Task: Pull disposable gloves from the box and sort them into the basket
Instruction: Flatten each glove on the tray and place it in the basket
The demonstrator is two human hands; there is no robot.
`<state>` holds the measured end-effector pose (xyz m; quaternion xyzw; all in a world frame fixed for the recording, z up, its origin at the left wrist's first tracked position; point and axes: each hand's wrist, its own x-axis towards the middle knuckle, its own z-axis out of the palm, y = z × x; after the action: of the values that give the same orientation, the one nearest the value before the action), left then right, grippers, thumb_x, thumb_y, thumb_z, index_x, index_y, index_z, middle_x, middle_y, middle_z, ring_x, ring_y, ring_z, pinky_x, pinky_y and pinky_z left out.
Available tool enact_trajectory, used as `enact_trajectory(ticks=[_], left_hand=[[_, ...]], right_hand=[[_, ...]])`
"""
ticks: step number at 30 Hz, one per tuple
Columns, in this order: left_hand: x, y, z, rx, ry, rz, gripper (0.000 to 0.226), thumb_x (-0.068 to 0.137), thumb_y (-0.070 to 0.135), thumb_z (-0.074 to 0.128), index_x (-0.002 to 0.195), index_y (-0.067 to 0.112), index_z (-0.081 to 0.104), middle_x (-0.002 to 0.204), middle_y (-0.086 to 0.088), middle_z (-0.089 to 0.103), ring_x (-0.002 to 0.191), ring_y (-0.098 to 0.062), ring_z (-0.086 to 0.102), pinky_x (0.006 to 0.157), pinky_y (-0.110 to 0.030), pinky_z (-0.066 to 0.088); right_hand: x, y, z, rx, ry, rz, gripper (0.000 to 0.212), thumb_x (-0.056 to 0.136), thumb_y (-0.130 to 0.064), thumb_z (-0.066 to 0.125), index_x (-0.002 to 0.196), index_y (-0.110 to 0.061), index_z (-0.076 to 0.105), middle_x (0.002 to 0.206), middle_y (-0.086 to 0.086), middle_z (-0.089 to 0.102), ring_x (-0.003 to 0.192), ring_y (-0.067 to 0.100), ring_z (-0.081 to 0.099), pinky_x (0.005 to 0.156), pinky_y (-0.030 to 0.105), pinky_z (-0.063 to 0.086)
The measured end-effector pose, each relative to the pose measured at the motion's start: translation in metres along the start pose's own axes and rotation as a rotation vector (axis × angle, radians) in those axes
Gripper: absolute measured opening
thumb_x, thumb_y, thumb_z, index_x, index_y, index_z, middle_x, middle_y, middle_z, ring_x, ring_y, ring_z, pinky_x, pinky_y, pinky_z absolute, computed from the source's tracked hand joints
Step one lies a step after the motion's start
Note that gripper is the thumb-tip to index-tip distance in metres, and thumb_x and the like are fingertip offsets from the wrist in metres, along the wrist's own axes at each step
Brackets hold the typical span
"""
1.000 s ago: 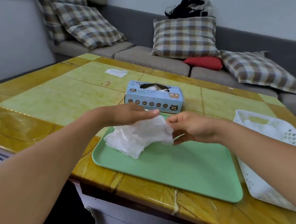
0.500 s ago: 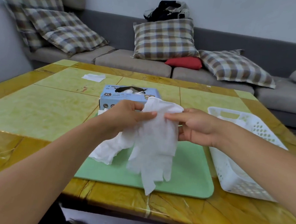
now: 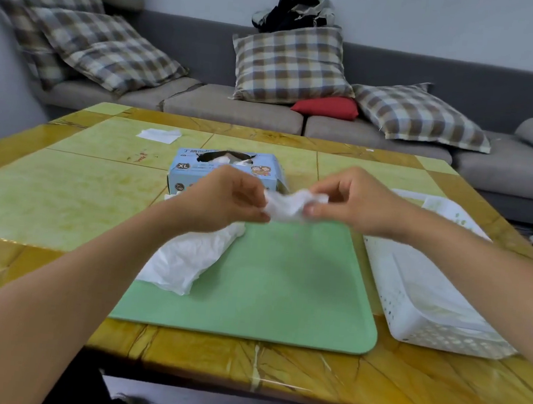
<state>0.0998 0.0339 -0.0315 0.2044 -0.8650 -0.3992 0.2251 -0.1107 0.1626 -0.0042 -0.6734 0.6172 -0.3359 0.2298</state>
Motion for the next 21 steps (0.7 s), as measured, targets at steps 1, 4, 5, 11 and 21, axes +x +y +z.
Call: enact_trajectory(ticks=[1,4,5,11,21], left_hand=[[-0.003,-0.006,0.003,0.064,-0.126,-0.016,0.025,0.078,0.009,0.084,0.069,0.024,0.066,0.068,0.014,0.072,0.071,-0.003,0.071,0.075,-0.015,0.053],[-0.012,-0.018,0.015,0.210,-0.510,-0.040,0.018,0.082,0.011,0.082,0.078,0.026,0.072,0.079,0.017,0.074,0.081,-0.001,0.071,0.083,-0.019,0.053],[-0.014,-0.020,0.021,0.255,-0.609,-0.040,0.012,0.083,0.015,0.081,0.085,0.025,0.075,0.084,0.020,0.074,0.085,0.002,0.069,0.086,-0.019,0.052],[-0.018,-0.012,0.020,0.262,-0.850,-0.091,0.023,0.090,0.024,0.071,0.108,0.039,0.076,0.121,0.020,0.067,0.117,0.001,0.057,0.105,-0.027,0.040],[-0.027,-0.022,-0.038,0.300,0.075,-0.067,0.005,0.091,0.022,0.072,0.092,0.023,0.077,0.088,0.012,0.073,0.070,0.011,0.062,0.064,-0.008,0.044]], right_hand=[[-0.004,0.007,0.007,-0.089,-0.105,0.028,0.004,0.090,-0.008,0.074,0.090,-0.010,0.078,0.069,-0.011,0.063,0.058,-0.002,0.046,0.057,0.013,0.036],[-0.015,0.023,0.028,-0.269,-0.461,0.097,0.011,0.089,-0.021,0.077,0.097,-0.015,0.077,0.080,-0.012,0.070,0.065,0.004,0.059,0.065,0.023,0.048],[-0.019,0.023,0.033,-0.295,-0.573,0.127,0.016,0.087,-0.023,0.079,0.101,-0.017,0.077,0.088,-0.012,0.073,0.075,0.008,0.066,0.074,0.028,0.055],[-0.018,0.009,0.023,-0.136,-0.721,0.286,0.018,0.093,-0.033,0.072,0.106,-0.024,0.080,0.103,-0.011,0.076,0.098,0.005,0.067,0.095,0.034,0.053],[0.021,-0.008,0.106,-0.134,-0.034,0.021,0.017,0.085,-0.033,0.080,0.095,-0.020,0.078,0.088,-0.009,0.075,0.078,0.007,0.068,0.072,0.022,0.054]])
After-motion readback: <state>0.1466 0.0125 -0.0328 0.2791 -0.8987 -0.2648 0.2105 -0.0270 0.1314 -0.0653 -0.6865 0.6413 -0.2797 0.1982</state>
